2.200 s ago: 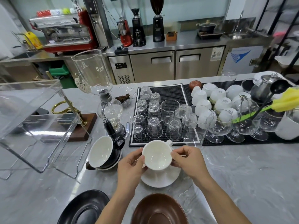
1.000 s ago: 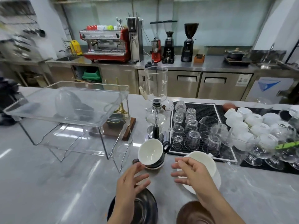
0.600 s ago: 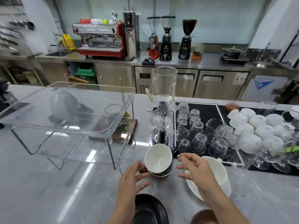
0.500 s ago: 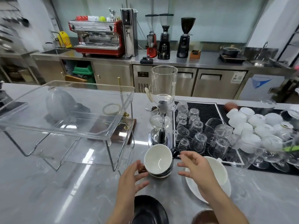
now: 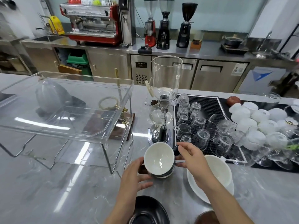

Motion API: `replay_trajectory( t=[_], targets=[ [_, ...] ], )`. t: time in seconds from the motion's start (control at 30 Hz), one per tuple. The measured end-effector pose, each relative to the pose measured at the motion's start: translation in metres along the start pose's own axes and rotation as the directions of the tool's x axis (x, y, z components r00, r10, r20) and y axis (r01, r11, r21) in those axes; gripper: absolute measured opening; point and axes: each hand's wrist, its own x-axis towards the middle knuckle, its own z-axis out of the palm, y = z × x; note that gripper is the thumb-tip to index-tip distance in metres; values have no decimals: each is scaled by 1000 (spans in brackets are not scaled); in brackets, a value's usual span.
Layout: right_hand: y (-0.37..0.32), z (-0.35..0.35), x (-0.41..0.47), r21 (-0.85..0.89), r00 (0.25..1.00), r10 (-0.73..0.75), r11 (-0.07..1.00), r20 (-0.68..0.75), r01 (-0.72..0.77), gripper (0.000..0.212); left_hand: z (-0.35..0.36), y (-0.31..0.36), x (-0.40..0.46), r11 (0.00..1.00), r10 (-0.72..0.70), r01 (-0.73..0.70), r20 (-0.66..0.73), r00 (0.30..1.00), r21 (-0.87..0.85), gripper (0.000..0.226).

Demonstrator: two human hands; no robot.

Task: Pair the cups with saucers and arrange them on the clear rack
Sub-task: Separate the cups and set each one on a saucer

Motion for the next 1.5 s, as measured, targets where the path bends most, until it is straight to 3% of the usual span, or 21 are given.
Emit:
replay_trajectory(
  t=[0.33, 0.7, 0.83, 1.03, 1.27, 1.4, 1.5],
  targets=[
    [6, 4, 6, -29, 994, -31, 999, 105, 34, 18, 2, 3, 5, 998, -60, 60, -19, 998, -29, 27],
    [-5, 3, -4, -68, 980, -133, 987, 148, 144, 15, -1, 4, -4, 998, 40, -38, 37, 998, -52, 38],
    [-15, 1, -13, -66, 973, -175, 980, 149, 187, 16, -5, 6, -14, 989, 97, -91, 47, 994, -117, 21],
    [-16, -2, -37, -28, 963, -219, 974, 156, 226, 18, -15, 1, -40, 980, 197, -188, 154, 968, -72, 63],
    [0, -5, -66, 63, 959, -201, 979, 201, 192, 22, -32, -17, -71, 951, 288, -305, 231, 930, 43, 72],
    [14, -4, -81, 88, 962, -165, 985, 217, 149, 18, -38, -31, -88, 952, 290, -302, 162, 943, 52, 67],
    [17, -2, -91, 106, 956, -116, 990, 268, 91, 19, -40, -30, -98, 974, 201, -191, 77, 977, -117, 46]
  ],
)
